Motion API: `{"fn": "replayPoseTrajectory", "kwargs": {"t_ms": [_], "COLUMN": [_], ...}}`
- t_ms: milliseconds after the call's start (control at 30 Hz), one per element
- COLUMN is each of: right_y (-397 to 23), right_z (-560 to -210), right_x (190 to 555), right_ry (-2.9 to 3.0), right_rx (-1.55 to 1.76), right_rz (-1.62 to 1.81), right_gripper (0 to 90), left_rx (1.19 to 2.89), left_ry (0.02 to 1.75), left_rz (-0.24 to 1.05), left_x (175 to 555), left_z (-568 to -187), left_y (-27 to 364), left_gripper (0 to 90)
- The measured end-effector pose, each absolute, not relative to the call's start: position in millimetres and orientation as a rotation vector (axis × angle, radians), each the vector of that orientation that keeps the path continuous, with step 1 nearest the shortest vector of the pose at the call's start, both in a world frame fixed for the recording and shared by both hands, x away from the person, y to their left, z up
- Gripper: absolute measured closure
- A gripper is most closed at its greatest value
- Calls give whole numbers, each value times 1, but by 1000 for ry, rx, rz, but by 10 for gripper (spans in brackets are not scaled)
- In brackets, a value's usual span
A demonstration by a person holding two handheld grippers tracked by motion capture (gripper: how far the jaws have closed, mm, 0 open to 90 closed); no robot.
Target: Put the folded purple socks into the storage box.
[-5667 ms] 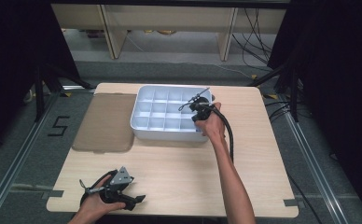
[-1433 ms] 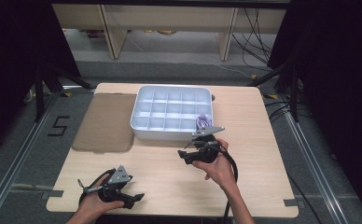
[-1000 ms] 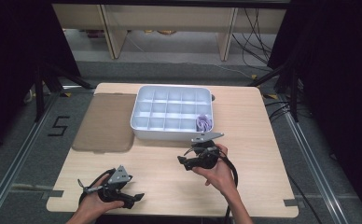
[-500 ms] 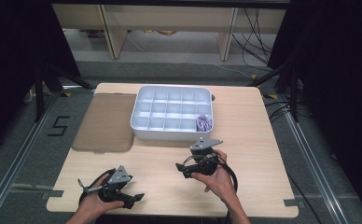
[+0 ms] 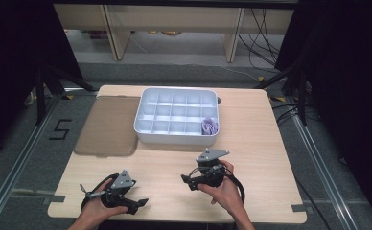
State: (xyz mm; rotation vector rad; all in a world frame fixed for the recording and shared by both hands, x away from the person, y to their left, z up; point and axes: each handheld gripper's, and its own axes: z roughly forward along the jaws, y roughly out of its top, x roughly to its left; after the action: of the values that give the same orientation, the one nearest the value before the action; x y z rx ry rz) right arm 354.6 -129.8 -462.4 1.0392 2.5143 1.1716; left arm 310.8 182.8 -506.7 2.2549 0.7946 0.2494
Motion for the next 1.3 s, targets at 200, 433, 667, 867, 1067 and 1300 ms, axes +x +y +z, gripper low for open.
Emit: {"fn": "replayPoseTrajectory", "kwargs": {"t_ms": [200,433,667,867,1067,1300], "right_y": [-129,-127,-131,-131,-132,-135], "right_z": [-467,-471,-481,-487,-491,-494], "right_x": [346,337,332,326,320,316], "right_ry": [2509,2525,2544,2537,2530,2521], "right_rx": [1022,1044,1031,1046,1062,1058], "right_rz": [1193,1175,1148,1135,1135,1131], "right_gripper": [187,174,172,172,171,170], "left_rx": [2242,2260,2240,2254,2243,2259], "left_ry": [797,789,804,794,797,786], "left_rz": [238,252,239,239,237,244], "left_x": [310,311,310,310,310,310], "left_z": [-507,-507,-507,-507,-508,-507], "left_y": [181,183,181,182,181,182], "left_gripper": [194,194,194,194,194,194]}}
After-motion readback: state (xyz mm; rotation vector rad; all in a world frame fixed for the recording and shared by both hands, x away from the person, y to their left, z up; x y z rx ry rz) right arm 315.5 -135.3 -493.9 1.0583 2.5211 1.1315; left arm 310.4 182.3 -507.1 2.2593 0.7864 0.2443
